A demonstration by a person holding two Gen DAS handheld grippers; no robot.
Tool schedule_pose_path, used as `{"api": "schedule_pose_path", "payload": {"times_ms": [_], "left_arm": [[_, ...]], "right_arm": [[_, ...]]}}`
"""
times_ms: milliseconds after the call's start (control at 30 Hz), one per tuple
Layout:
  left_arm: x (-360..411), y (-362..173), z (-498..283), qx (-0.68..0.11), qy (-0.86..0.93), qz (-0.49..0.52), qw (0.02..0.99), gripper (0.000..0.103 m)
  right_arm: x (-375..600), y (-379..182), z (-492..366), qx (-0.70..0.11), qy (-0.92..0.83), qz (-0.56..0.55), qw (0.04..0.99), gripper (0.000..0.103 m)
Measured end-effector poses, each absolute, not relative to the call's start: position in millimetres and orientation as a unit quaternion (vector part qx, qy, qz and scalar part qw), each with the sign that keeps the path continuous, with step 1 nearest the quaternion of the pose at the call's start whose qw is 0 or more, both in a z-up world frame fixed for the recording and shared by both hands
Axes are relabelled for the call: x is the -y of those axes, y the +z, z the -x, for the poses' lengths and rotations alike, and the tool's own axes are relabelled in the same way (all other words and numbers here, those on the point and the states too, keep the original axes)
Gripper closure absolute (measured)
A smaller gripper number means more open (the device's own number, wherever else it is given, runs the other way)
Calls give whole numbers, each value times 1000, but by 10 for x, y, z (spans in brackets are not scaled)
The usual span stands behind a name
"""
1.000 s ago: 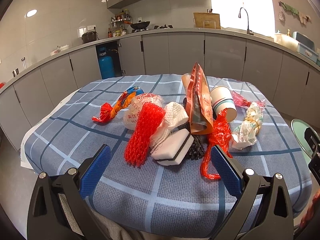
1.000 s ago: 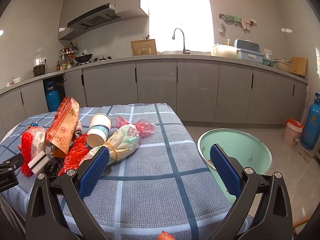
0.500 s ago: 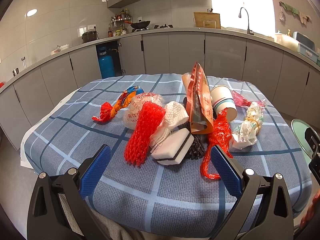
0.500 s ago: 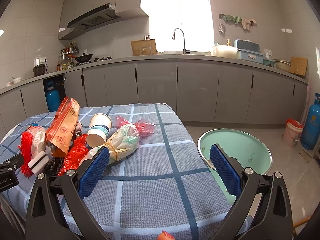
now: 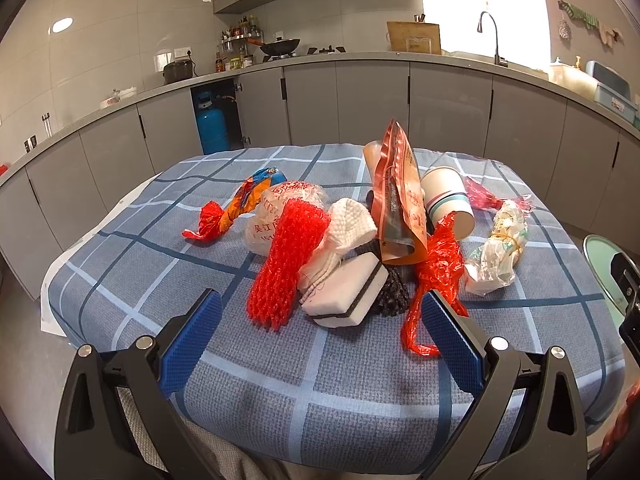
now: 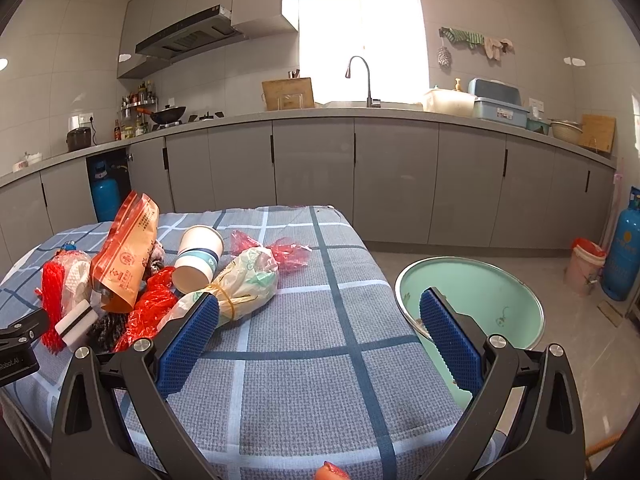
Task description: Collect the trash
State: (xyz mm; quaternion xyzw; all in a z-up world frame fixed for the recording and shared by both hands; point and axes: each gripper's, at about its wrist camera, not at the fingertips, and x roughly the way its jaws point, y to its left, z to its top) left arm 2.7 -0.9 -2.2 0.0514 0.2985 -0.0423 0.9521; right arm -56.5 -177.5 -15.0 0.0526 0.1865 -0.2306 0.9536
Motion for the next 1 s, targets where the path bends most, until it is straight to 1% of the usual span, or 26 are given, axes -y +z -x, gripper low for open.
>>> {"api": "schedule_pose_path", "payload": {"times_ms": [500, 800, 1000], "left_arm": [[-46, -170, -141, -319, -50, -53, 945, 5], [-315, -349, -331, -334, -36, -41, 941, 5], [-586, -441, -416, -333, -41, -3, 942, 5]], "right_arm": [[1801, -242, 470, -209, -235, -52, 948, 4], [1788, -326, 304, -224, -222, -54, 947, 4], [1800, -397, 49, -270, -197, -75, 939, 4]]}}
